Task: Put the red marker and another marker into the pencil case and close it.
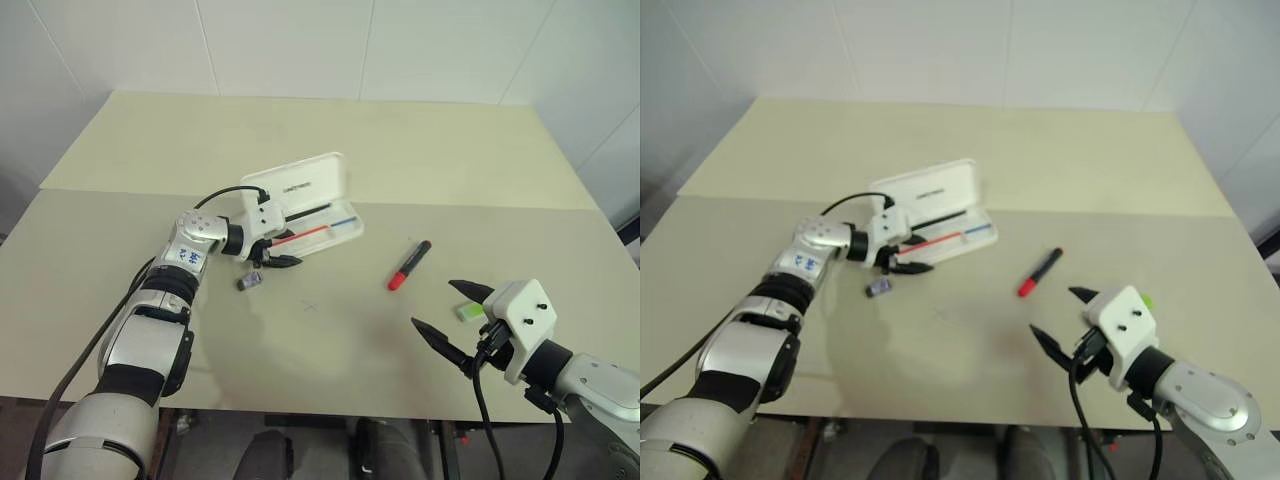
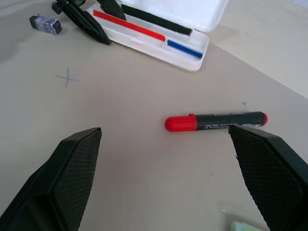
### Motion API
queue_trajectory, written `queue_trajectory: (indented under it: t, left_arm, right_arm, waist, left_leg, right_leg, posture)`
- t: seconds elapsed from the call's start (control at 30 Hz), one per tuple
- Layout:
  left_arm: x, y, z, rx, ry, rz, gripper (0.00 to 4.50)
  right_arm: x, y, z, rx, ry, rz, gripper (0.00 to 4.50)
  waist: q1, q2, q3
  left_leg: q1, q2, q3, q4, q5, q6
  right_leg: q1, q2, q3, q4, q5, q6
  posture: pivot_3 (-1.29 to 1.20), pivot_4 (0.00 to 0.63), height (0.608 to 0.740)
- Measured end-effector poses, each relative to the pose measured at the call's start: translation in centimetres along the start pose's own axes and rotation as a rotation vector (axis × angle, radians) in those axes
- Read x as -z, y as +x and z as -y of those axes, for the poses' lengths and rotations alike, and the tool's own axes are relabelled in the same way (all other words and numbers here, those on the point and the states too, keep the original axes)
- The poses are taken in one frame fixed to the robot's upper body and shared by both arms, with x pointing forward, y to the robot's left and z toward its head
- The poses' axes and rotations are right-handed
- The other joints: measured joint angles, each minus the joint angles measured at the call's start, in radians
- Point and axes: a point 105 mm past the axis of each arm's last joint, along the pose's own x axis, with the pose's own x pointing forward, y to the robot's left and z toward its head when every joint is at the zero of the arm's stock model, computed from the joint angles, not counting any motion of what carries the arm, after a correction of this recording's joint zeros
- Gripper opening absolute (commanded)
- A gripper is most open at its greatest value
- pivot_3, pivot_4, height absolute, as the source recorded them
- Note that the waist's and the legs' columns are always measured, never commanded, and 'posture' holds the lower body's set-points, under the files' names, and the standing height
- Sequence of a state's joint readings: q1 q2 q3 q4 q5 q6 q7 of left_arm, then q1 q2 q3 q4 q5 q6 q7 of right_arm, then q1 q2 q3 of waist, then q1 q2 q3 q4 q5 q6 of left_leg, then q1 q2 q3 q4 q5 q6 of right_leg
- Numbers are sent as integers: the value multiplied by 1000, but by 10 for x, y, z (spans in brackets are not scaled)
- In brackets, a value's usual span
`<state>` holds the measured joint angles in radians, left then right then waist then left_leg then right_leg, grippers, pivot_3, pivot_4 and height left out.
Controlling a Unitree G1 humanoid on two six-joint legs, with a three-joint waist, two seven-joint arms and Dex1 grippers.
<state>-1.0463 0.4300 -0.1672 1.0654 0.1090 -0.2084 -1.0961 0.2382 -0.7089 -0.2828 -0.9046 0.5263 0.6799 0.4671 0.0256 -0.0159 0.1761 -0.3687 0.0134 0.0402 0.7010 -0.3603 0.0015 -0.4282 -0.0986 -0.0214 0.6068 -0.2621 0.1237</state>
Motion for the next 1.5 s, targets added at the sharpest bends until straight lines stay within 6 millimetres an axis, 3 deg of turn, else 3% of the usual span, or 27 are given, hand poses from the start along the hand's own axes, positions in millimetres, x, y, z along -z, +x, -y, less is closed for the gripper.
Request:
queue_trajectory:
  t: [0.47, 0.67, 0.93, 1.2, 1.5]
  left_arm:
    - [-3, 2, 0, -2, 7, 5, 1965]
    - [-28, 1, -7, -39, 70, 112, 1965]
    - [-43, -15, -11, -102, 168, 174, 1965]
    - [-27, -24, 12, -61, 145, 121, 1965]
    - [-43, -22, 50, 82, 21, 152, 1965]
  right_arm:
    - [-3, 1, 2, 3, -9, 11, 4500]
    - [-5, 1, 4, 9, -19, 10, 4500]
    - [-5, 1, 6, -9, -28, -2, 4500]
    - [-1, -5, 13, -8, -28, -31, 4500]
    - [5, -22, 10, -53, -6, -44, 4500]
  waist:
    - [1, 0, 0]
    - [0, 0, 0]
    - [-3, 0, 0]
    - [0, 0, 0]
    - [-1, 0, 0]
  left_leg:
    - [0, 0, 0, 0, 0, 0]
    - [0, 0, 0, 0, 0, 0]
    - [0, 0, 0, 0, 0, 0]
    - [0, 0, 0, 0, 0, 0]
    - [1, 0, 0, 1, 0, 0]
  right_leg:
    - [0, 0, 0, 0, 0, 0]
    - [0, 0, 0, 0, 0, 0]
    - [0, 0, 0, 0, 0, 0]
    - [0, 0, 1, 1, 0, 0]
    - [0, 0, 2, 2, 0, 0]
  posture:
    - [0, 150, 740]
    - [0, 150, 740]
    - [0, 150, 740]
    - [0, 150, 740]
    - [0, 150, 740]
